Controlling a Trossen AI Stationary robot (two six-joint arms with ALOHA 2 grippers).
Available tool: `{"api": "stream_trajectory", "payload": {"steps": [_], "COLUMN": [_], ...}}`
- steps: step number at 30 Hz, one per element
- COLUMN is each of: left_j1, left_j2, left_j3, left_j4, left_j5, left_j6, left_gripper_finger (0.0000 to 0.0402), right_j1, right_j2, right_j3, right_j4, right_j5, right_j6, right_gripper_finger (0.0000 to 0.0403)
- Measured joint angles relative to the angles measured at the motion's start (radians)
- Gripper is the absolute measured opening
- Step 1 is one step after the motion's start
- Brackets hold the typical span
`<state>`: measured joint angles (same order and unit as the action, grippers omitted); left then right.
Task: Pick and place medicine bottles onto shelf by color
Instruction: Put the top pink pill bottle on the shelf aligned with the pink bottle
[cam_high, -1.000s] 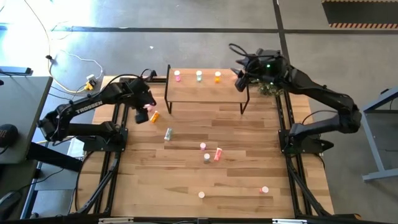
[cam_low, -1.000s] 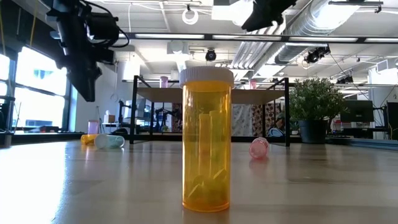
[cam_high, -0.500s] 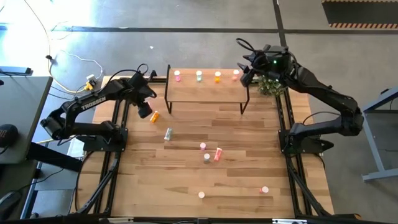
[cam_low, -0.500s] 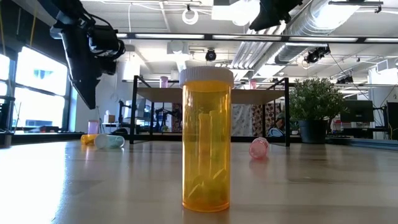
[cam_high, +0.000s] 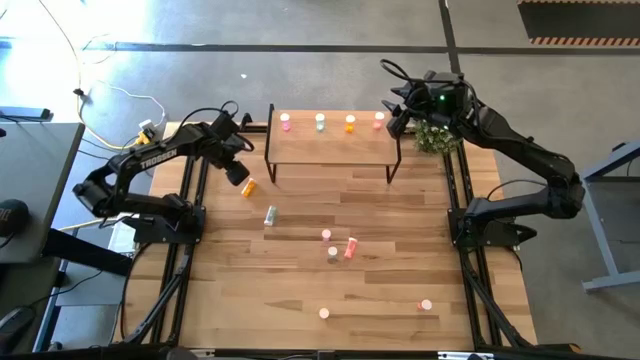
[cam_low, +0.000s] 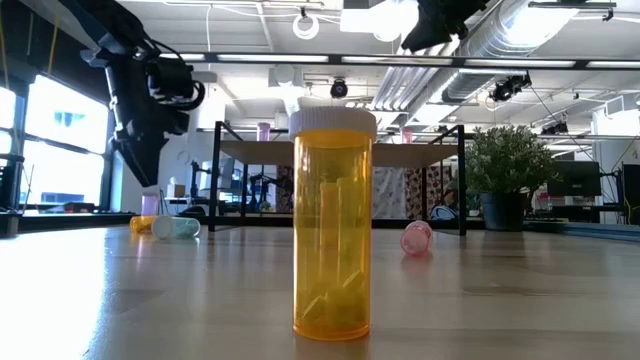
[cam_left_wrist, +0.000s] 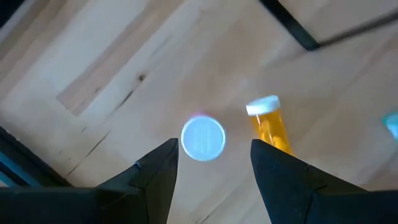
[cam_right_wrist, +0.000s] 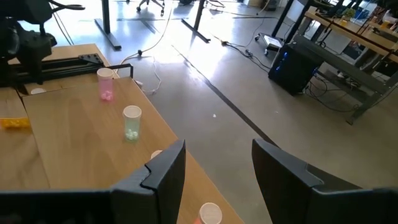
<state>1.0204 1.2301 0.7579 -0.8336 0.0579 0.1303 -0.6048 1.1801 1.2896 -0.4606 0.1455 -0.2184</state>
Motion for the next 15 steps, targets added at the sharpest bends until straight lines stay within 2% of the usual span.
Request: {"api": "stream_trajectory", "payload": {"steps": [10,15], "left_j1": [0.000,0.000], "left_j2": [0.007,0.007], "left_j3": [0.000,0.000], "left_j4": [0.026,0.029], "left_j5": [-0.040,-0.047], "left_j6": [-0.192,-0.206], "left_gripper_finger": [0.0194,0.0194], "right_j1": [-0.001,-0.006], "right_j2": [0.001,0.001], "right_j3": [0.000,0.000], "right_j4": [0.001,0.002], "right_j5": [0.000,0.001], "right_j6": [0.000,0.011], "right_gripper_finger": [0.0177,0.0177]}}
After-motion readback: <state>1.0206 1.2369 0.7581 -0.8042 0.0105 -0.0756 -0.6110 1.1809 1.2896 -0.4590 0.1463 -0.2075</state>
